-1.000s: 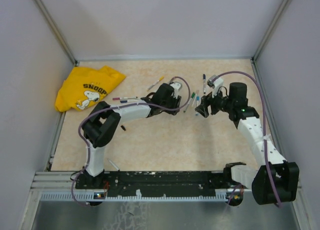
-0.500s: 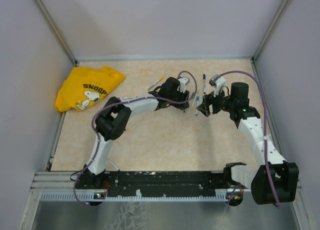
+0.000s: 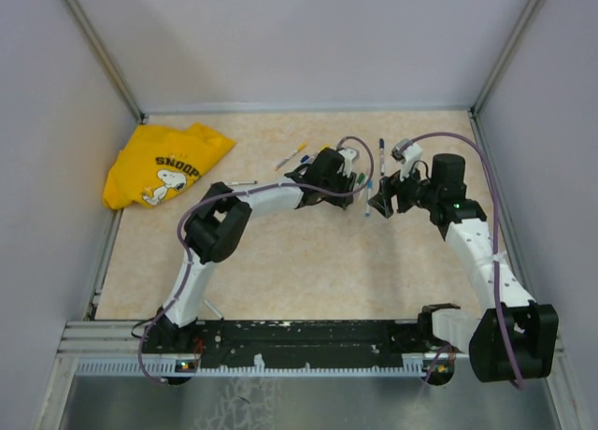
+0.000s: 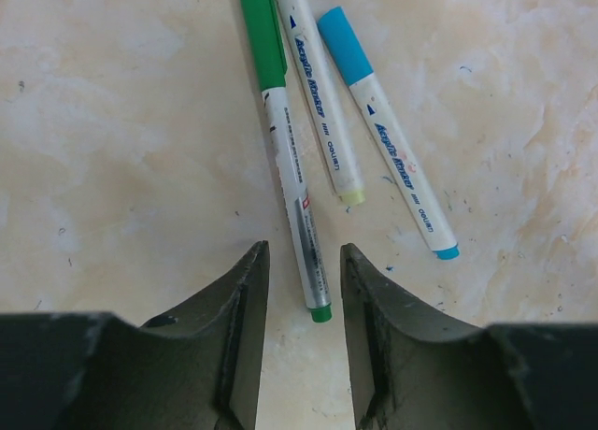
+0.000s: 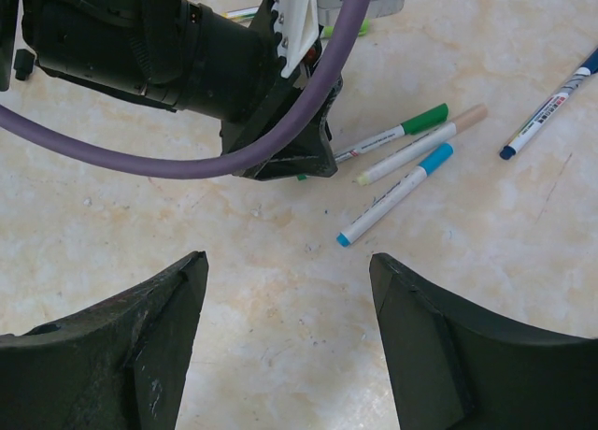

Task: Open the pen caps
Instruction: Move the pen to the center of the board.

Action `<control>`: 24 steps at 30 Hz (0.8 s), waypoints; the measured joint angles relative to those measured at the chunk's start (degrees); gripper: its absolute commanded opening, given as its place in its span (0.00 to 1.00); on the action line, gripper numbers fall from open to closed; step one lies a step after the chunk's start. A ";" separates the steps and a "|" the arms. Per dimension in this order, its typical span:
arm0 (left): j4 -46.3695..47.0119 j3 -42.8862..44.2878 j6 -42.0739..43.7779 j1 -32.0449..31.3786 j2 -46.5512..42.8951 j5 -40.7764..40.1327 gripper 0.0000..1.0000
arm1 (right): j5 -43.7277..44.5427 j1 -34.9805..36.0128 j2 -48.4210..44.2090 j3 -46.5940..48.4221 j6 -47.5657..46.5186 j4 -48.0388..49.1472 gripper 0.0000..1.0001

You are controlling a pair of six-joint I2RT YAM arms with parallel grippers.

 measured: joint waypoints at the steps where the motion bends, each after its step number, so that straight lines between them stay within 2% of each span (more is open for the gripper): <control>1: -0.17 0.00 0.00 -0.11 0.00 -0.26 0.39 | -0.02 0.00 0.00 0.00 0.00 0.00 0.71; 4: -1.03 0.00 0.09 -0.48 0.02 -1.22 0.34 | -0.07 0.00 0.00 0.00 0.00 0.00 0.71; 9: -1.84 0.00 0.26 -0.57 0.02 -1.68 0.32 | -0.46 0.00 0.00 0.00 0.00 0.02 0.71; 16: -2.05 -0.15 0.87 -0.66 0.02 -1.95 0.19 | -0.68 0.00 0.00 0.00 0.04 0.02 0.71; 21: -0.68 -2.89 1.40 -0.68 -1.40 -2.49 0.09 | -1.03 0.00 -0.02 0.00 0.20 0.11 0.71; 24: -0.70 -6.51 1.99 -0.68 -4.00 -3.34 0.07 | -1.29 0.00 -0.02 0.00 0.42 0.37 0.71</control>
